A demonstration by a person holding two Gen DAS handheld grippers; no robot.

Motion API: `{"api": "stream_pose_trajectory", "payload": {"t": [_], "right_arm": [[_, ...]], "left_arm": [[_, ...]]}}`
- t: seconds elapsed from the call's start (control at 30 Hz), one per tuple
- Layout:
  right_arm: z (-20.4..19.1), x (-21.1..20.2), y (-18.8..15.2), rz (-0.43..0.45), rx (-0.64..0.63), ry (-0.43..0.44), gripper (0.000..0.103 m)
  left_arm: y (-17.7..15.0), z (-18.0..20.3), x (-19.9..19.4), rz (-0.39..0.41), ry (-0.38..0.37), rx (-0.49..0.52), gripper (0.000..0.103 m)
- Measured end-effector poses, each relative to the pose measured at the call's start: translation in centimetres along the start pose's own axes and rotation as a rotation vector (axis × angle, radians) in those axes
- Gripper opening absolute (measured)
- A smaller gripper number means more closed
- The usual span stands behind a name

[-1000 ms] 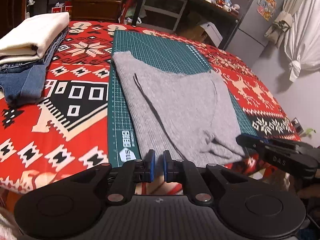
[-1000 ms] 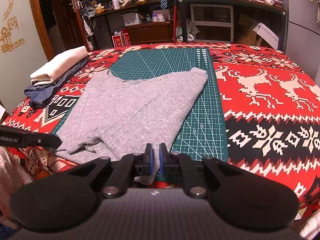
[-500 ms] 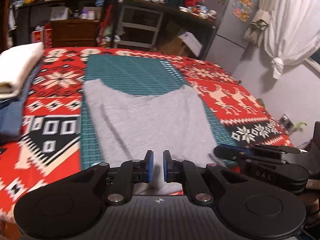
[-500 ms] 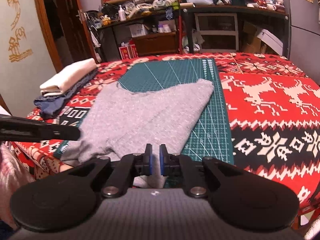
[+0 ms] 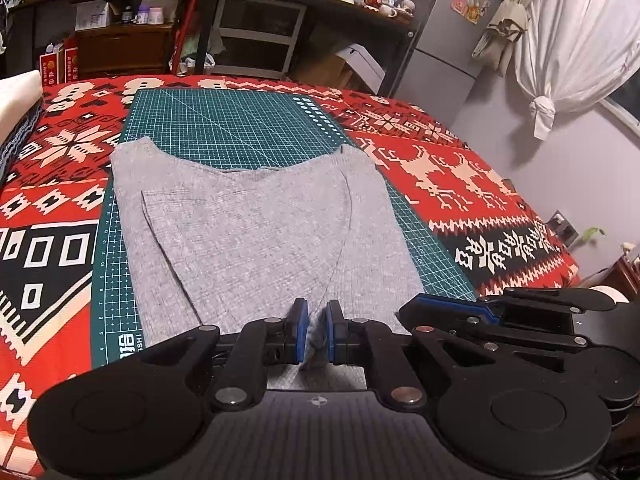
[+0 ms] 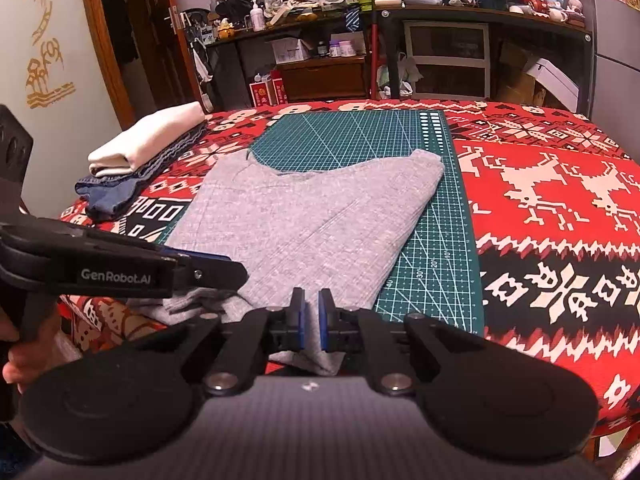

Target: Fold clothes

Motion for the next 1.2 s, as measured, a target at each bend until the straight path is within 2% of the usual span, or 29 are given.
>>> {"api": "stream_pose_trajectory", "payload": {"t": [0.1,0.23,0.4,0.5,0.63,0.77,1.0,1.2], "right_arm": [[-0.3,-0.1,0.1,0.014,-0.012,0.003,0.007],[0.0,0.5,-0.1,-0.031,0.001,-0.012,0.007],[1.3,0.2,0.6,0.016,0.054,-0.029,0.008],[2.3,0.8,1.5,0.039,0.067,-0.062,0.008],[3.4,2.1,2.4,0.050,0.098,-0.060,0.008],[3.5,3.3,2.0,0.016,0.087,-0.068,0.007],[3.2,2.5,1.1,0.016,0.054,-0.082,0.007],[3.5,1.9,0.7,0.006,0.079,-0.083,0.007]], "left_arm": [[-0.2,0.2,0.1,0.003,0.009,0.025,0.011],[-0.3,0.2,0.2,0.008,0.010,0.032,0.012],[-0.3,-0.1,0.1,0.011,-0.002,0.018,0.012],[-0.3,-0.1,0.1,0.012,-0.003,0.018,0.012],[-0.3,-0.1,0.1,0.011,-0.005,0.014,0.012],[-0.3,-0.1,0.1,0.010,-0.003,0.010,0.012],[-0.3,-0.2,0.1,0.008,-0.006,0.001,0.012],[-0.3,-0.2,0.1,0.009,-0.003,0.008,0.012]]}}
Point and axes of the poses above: each gripper's, at about its wrist camera, not at the fingertips, and x roughly the way its jaws point, z to its right, y to its top, the point moved 1 cm from there along x, roughly the way its jaws point, and after that the axes turned 2 degrees about -y, right-handed, at the moved point
